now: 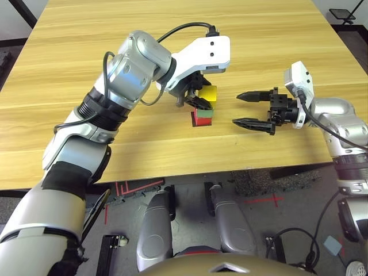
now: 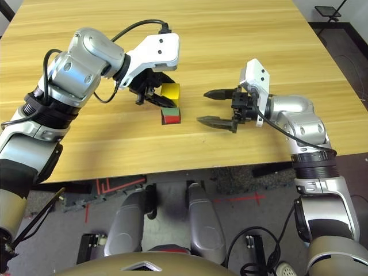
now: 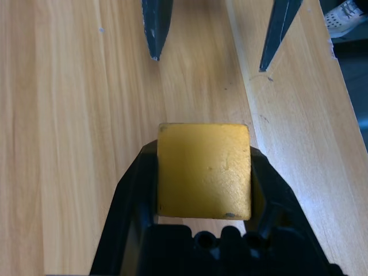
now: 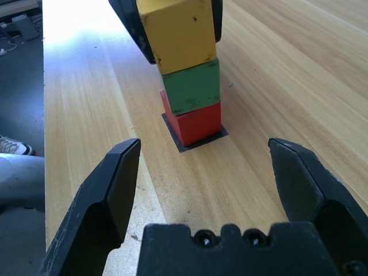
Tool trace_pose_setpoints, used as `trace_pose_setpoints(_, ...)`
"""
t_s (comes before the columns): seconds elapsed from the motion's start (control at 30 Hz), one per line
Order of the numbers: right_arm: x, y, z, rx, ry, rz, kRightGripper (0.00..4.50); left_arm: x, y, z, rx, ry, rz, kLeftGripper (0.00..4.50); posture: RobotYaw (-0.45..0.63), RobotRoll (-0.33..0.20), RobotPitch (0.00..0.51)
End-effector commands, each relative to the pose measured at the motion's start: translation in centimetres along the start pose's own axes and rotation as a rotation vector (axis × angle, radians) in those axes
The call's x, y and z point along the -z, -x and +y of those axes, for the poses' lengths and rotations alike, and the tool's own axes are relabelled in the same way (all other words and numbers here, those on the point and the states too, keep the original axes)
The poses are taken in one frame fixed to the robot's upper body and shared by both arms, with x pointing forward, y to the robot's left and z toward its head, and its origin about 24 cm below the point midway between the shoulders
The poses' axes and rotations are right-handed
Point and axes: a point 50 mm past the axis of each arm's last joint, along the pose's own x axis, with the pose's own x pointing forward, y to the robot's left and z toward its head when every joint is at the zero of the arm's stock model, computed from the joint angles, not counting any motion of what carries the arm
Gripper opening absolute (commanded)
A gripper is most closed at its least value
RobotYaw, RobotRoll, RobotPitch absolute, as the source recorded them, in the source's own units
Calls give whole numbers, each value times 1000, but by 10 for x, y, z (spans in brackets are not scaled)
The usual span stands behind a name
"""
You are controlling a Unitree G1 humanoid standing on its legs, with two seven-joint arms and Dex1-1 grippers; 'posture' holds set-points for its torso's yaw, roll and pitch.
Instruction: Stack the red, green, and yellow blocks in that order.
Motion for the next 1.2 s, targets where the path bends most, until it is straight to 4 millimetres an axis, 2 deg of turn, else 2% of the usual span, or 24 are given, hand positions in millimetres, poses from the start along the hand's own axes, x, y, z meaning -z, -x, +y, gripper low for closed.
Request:
trace_pose_setpoints(0.03,-2,0,1,-5,11,-12,4500,4,-4,-4,32,13,24,3668,165,104,223)
trace_pose_setpoints(0.1,-3,0,0,-6,12,-14,4500,5,-3,-4,32,21,26,4441,166,106,220)
trace_pose_setpoints(0.13,-3,-1,0,-6,12,-15,4500,6,-2,-3,33,25,29,4479,166,106,220)
trace_pose_setpoints(0.37,-2,-4,2,-20,10,-20,4500,11,2,-1,23,40,65,4479,173,107,220)
trace_pose_setpoints(0.63,-3,-1,0,-12,19,-12,4500,45,29,-10,94,71,190,4479,162,97,223)
trace_pose_setpoints(0.8,-6,7,-4,21,25,1,4500,69,41,-4,31,146,233,4479,157,91,229)
trace_pose_setpoints(1.03,-12,23,-29,263,25,-46,4500,137,70,17,-296,260,424,4479,156,81,240)
trace_pose_setpoints(1.2,-22,40,-50,463,37,-106,4500,157,105,31,-581,337,444,4479,163,77,242)
